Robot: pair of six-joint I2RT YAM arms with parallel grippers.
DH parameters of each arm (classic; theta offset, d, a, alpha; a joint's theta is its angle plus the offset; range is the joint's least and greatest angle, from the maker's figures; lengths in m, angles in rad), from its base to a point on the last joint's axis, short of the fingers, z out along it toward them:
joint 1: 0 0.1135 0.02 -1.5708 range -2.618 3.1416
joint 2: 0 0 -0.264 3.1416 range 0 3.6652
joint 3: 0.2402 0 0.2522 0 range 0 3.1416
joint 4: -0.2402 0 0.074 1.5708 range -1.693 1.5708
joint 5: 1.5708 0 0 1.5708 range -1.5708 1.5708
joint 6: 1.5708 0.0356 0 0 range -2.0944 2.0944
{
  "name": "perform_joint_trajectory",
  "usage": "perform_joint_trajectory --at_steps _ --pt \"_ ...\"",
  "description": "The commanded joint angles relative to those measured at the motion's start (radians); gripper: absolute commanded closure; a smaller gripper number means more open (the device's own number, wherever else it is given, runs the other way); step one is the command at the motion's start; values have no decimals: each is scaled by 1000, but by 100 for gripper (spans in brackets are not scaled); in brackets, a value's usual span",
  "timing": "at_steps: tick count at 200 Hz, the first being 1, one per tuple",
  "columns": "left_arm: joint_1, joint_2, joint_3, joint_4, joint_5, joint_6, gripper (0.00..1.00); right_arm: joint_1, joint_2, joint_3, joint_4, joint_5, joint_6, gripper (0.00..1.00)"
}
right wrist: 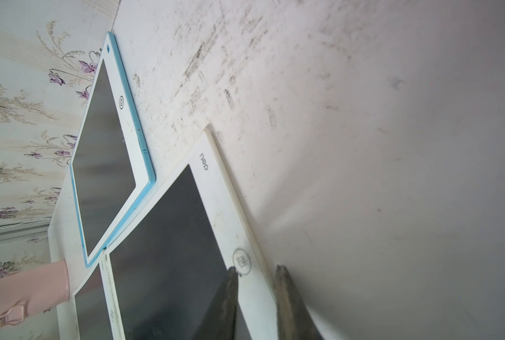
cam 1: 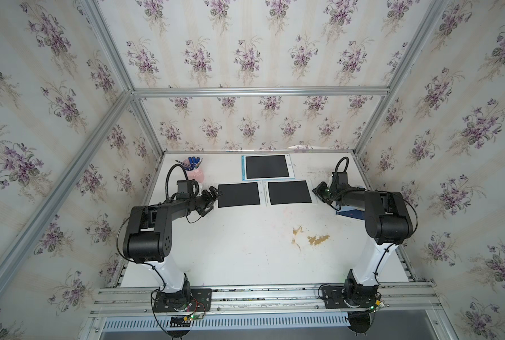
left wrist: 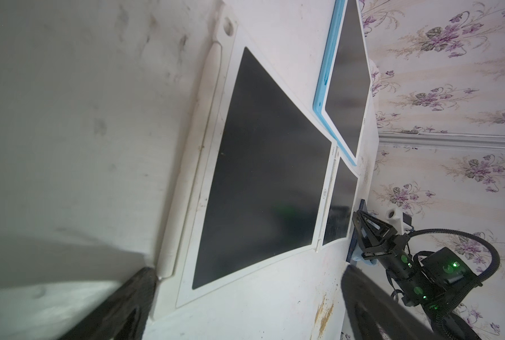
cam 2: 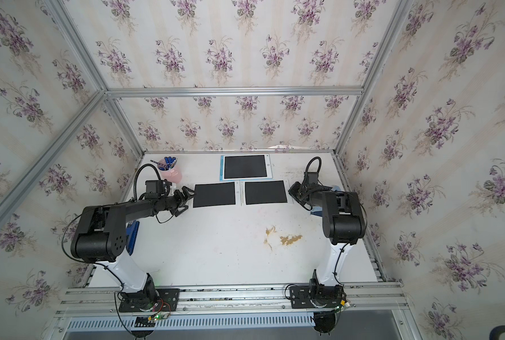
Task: Wipe the drawing tablet
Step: Adjust the drawing tablet at the center of the board, then move the drawing tablet to the center of the board.
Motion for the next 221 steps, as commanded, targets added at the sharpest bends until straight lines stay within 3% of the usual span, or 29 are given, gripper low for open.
perform_joint_trajectory --at_steps 1,58,101,136,187,221 --pt "0 -38 -31 16 17 -10 0 -5 -2 0 -122 1 -1 74" --pt "-1 -176 -44 -46 54 1 0 -9 -94 -14 -125 71 0 71" --pt "-36 -205 59 8 95 -43 0 -9 -112 72 -115 72 3 67" --pt "-118 -9 303 75 108 -55 0 -8 29 275 -91 -34 45 67" --pt "-196 328 716 -93 24 35 0 27 321 650 -174 -174 36 68" --pt "-230 518 943 -194 24 41 0 71 493 880 -244 -208 -9 62"
